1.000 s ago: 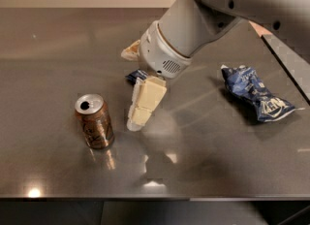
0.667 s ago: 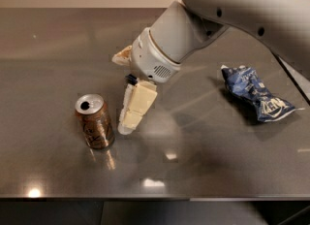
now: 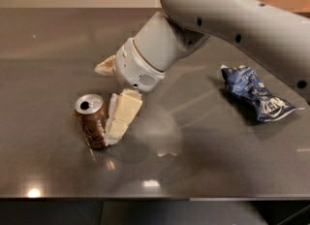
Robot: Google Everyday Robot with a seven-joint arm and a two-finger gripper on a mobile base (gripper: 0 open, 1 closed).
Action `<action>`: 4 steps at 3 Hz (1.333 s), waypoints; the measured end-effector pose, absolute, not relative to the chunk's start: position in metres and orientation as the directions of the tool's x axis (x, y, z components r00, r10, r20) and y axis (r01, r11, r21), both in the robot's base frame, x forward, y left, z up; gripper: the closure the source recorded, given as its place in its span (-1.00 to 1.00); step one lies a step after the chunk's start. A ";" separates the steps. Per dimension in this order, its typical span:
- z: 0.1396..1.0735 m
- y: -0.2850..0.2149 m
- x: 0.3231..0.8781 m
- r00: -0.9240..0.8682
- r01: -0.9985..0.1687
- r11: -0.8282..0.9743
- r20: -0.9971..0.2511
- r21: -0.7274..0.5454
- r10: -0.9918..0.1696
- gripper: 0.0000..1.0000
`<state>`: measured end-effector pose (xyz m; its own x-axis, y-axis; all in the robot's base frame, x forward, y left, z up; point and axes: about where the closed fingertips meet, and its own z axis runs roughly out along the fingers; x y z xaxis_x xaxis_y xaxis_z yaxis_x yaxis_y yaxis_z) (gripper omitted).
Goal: Pick orange can
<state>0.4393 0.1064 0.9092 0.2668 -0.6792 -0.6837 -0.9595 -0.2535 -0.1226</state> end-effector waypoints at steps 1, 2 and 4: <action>0.905 0.117 0.428 0.282 -0.950 -0.295 -0.693 -0.104 -0.663 -1.00; 0.903 0.124 0.425 0.293 -0.942 -0.324 -0.697 -0.092 -0.655 -0.68; 0.911 0.122 0.433 0.280 -0.942 -0.327 -0.715 -0.075 -0.641 0.25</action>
Offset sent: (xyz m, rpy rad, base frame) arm -0.0145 0.0230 -0.0107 0.0067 0.0570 0.1080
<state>0.4331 0.1224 0.9114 0.2799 -0.6411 -0.7146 -0.9419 -0.3272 -0.0753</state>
